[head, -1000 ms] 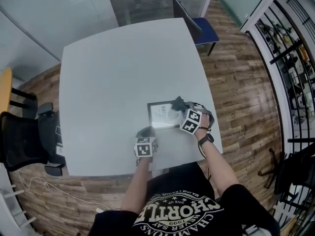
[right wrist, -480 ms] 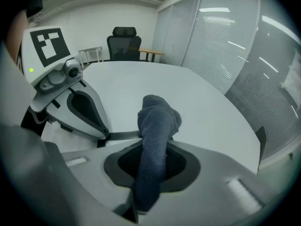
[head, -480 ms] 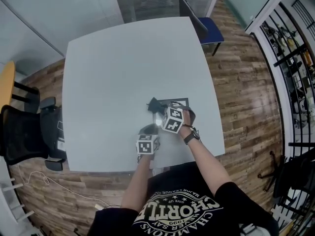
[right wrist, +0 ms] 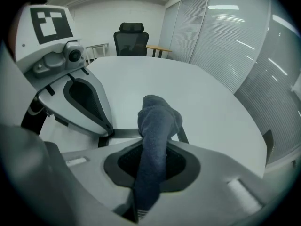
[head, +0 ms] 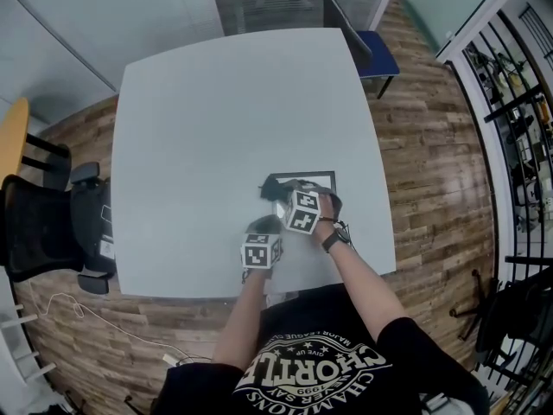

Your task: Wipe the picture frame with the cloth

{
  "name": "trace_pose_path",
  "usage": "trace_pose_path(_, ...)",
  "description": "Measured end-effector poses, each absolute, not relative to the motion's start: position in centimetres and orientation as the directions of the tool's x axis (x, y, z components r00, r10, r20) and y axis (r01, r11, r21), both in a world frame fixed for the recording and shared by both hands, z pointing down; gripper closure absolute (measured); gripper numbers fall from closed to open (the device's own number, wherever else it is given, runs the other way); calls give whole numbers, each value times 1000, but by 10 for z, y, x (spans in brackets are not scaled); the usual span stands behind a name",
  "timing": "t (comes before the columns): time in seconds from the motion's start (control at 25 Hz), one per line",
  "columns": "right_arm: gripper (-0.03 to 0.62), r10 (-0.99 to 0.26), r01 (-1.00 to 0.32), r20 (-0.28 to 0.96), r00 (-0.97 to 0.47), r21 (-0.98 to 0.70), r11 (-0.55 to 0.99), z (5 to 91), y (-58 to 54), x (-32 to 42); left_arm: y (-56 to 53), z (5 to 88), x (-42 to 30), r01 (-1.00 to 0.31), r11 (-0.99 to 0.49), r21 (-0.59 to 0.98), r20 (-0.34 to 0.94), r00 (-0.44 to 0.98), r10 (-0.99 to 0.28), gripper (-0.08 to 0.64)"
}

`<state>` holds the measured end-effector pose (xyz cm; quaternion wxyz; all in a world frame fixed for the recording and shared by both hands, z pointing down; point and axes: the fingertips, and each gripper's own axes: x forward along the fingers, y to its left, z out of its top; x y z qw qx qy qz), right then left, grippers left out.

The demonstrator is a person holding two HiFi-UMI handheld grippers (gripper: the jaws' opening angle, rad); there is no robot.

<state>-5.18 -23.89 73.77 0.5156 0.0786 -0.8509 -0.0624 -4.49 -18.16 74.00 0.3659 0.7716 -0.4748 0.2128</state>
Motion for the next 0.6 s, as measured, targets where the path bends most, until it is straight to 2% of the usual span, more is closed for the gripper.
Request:
trace_pose_path(0.4,525,-291,-186,903,-317,242,952,742,-249,42,-181,740,-47,-886,-288,364,672,463,-578,563)
trace_pose_path(0.6,525,-311,-287,917,-249,237,928,736,-251,93,-180,739,-48,-886,-283,367,664,463,-587,563)
